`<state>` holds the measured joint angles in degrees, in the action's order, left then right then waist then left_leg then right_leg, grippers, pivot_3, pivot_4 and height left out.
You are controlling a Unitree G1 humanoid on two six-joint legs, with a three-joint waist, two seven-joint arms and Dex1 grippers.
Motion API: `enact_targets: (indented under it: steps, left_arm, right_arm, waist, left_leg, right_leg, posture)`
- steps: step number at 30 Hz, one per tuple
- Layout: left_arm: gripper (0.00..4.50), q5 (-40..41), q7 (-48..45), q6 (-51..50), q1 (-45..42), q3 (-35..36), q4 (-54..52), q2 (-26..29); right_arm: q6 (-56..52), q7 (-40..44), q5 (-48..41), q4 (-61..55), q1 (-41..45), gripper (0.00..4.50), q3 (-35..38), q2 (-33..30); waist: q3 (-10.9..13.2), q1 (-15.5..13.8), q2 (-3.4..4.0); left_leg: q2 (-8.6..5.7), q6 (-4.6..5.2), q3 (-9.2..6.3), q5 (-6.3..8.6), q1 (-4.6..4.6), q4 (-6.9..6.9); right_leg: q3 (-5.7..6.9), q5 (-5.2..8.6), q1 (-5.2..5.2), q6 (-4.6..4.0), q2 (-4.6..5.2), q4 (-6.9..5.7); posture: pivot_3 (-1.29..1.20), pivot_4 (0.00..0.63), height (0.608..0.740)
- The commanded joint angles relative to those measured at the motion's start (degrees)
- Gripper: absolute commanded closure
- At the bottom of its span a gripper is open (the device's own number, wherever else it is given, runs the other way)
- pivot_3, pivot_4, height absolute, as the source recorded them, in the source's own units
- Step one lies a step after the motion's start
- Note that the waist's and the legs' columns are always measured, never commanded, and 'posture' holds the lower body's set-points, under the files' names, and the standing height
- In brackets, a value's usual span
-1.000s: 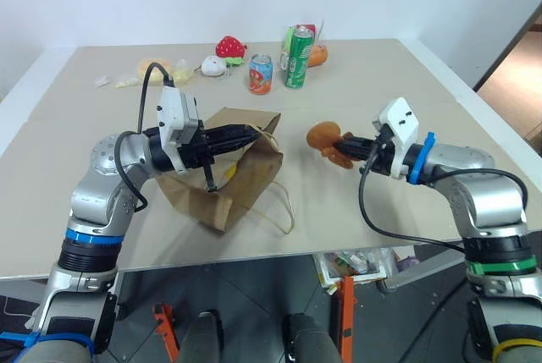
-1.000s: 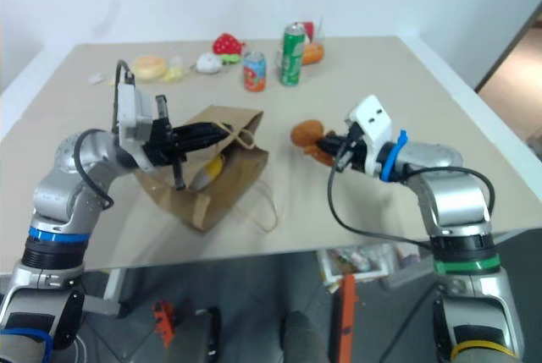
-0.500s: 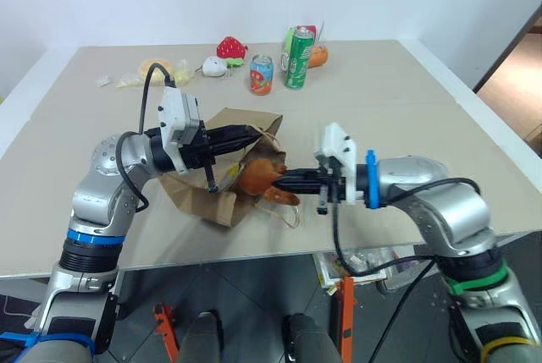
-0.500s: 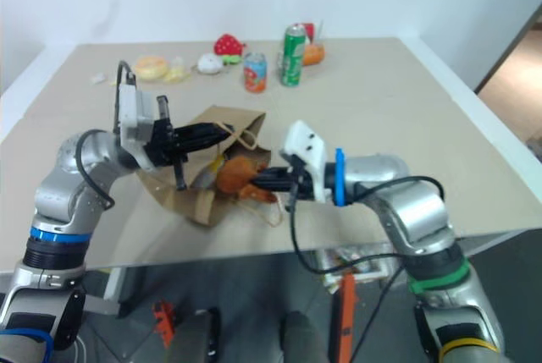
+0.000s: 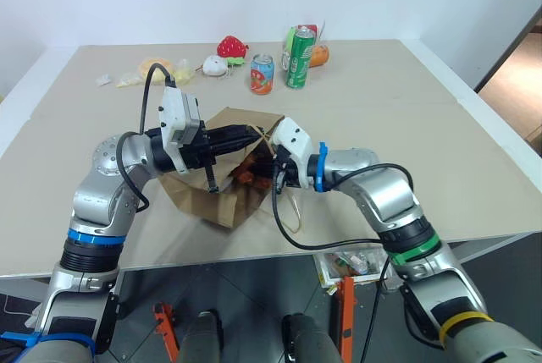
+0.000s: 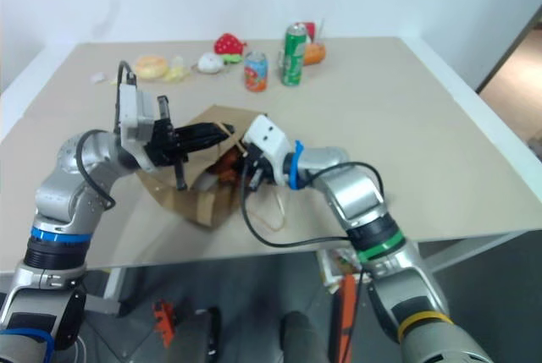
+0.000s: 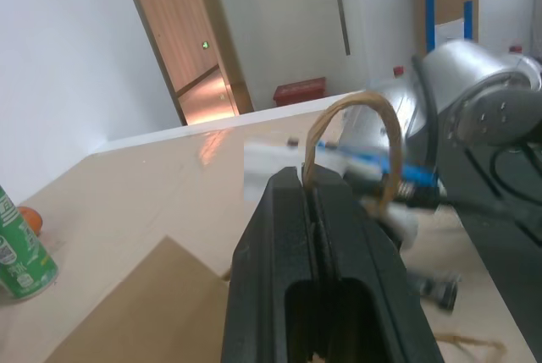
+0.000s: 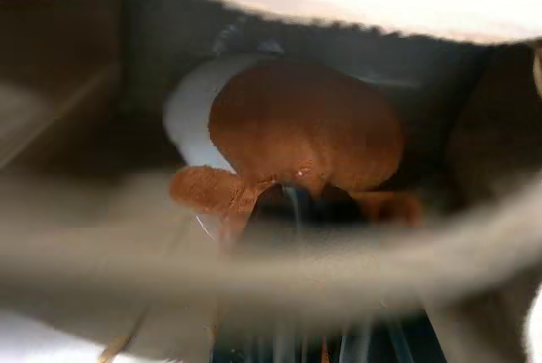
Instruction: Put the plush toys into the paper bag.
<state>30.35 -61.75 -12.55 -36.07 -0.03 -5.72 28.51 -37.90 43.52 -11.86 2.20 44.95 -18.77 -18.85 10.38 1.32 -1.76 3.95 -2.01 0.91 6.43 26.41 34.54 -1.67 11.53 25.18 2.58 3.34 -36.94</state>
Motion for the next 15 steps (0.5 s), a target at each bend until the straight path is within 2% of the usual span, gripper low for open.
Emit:
enact_targets:
  steps: [1, 5, 9, 15]
  left_arm:
    - [4.50, 0.59, 0.10, 0.51, -0.96, 1.04, -1.59, 0.24]
    - [4.50, 0.62, -0.01, 0.51, -0.93, 1.09, -1.44, 0.30]
    - [4.50, 0.72, -0.07, 0.50, -0.92, 1.10, -1.32, 0.24]
    - [4.50, 1.83, 0.98, -0.69, -1.84, 1.96, -0.05, -0.52]
  right_arm:
    - [1.61, -2.43, 1.08, 1.05, 1.11, 3.31, 1.52, 1.92]
    - [1.51, -3.05, 1.07, 1.98, 1.26, 1.80, 3.00, 2.13]
    - [-0.75, -2.00, -0.96, 1.00, 1.98, 0.10, 5.79, 1.10]
    - [-5.62, 3.84, -8.56, -6.46, 0.42, 0.10, 11.44, -3.30]
  waist:
    - [0.00, 0.01, 0.00]
    - [0.00, 0.01, 0.00]
    - [0.00, 0.00, 0.00]
    - [0.00, -0.03, 0.00]
  left_leg:
    - [0.00, 0.00, 0.00, 0.00, 0.00, 0.00]
    - [0.00, 0.00, 0.00, 0.00, 0.01, 0.00]
    - [0.00, 0.00, 0.00, 0.00, 0.01, 0.00]
    - [0.00, 0.00, 0.00, 0.00, 0.02, -0.01]
  right_leg:
    - [0.00, 0.00, 0.00, 0.00, 0.00, 0.00]
    - [0.00, 0.00, 0.00, 0.00, 0.00, 0.00]
    - [0.00, 0.00, 0.00, 0.00, 0.00, 0.00]
    - [0.00, 0.00, 0.00, 0.00, 0.01, 0.00]
  posture:
    - [0.00, 0.150, 0.740]
    - [0.00, 0.150, 0.740]
    - [0.00, 0.150, 0.740]
    - [0.00, 0.150, 0.740]
